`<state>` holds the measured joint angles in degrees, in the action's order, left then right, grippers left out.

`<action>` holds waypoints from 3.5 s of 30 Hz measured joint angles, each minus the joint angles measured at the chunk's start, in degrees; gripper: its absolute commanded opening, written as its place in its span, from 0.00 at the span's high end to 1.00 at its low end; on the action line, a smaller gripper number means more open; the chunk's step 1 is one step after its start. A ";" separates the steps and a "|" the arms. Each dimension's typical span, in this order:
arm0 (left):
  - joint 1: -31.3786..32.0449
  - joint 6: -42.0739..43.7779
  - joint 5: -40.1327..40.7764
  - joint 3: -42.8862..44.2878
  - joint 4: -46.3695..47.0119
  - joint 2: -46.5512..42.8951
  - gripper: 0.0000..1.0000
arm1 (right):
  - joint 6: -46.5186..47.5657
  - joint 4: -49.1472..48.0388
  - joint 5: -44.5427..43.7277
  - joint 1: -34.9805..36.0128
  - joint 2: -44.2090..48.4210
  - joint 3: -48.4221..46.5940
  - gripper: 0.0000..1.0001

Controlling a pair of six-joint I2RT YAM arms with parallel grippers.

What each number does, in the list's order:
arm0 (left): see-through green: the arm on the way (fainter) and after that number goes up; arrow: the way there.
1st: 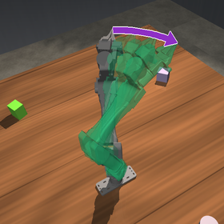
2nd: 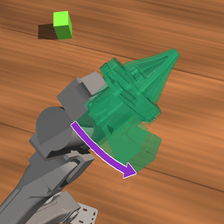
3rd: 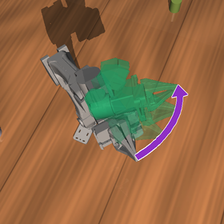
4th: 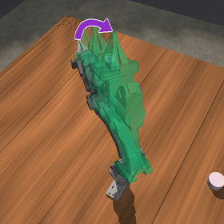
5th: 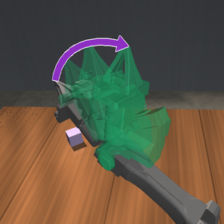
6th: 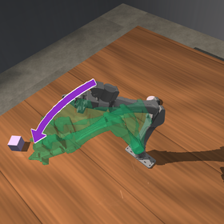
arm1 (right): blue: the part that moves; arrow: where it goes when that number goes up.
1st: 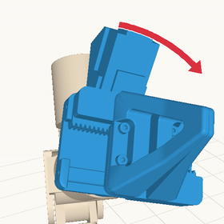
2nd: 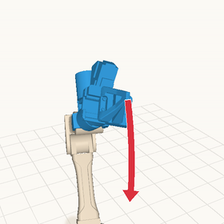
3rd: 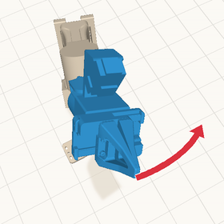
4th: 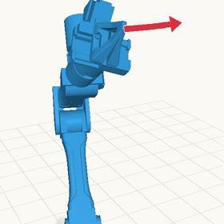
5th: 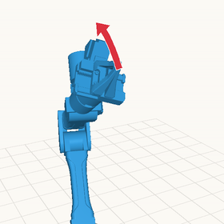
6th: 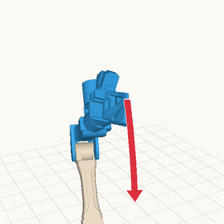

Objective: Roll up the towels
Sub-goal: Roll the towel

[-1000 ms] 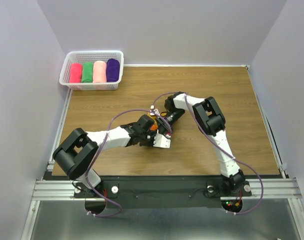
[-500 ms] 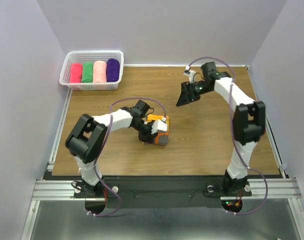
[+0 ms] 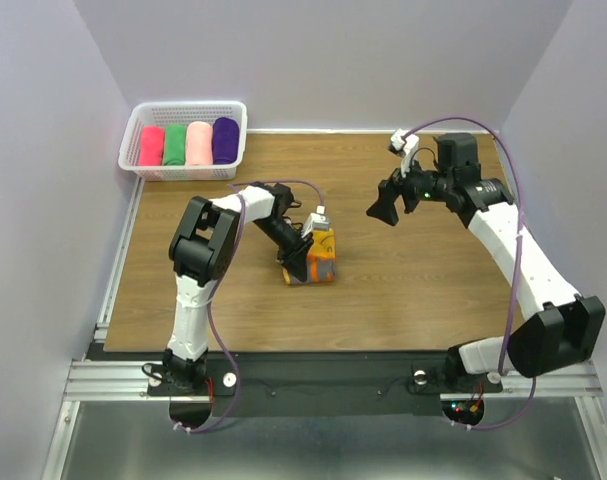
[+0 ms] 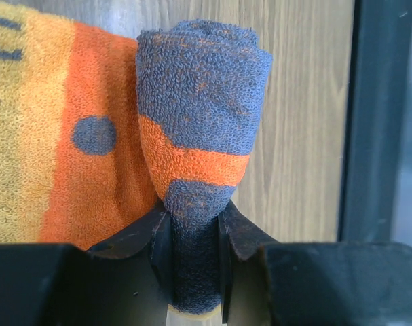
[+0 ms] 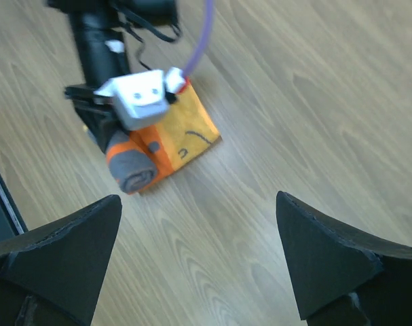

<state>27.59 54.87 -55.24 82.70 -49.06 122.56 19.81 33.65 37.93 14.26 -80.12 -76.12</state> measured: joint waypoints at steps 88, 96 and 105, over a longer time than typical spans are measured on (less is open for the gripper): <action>6.95 2.60 28.48 -54.10 38.27 -67.17 0.05 | 8.59 18.56 31.19 17.25 -51.69 -11.52 0.76; 20.06 4.70 36.96 -51.28 46.23 -55.93 0.01 | 10.05 24.28 34.80 17.09 -55.32 -12.46 0.75; 24.81 5.99 40.37 -47.15 49.72 -42.29 0.27 | 12.55 27.69 35.32 16.92 -55.98 -13.46 0.75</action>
<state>52.40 60.86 -14.87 35.55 0.67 80.27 32.36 61.34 73.25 31.18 -136.09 -89.58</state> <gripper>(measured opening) 0.774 0.267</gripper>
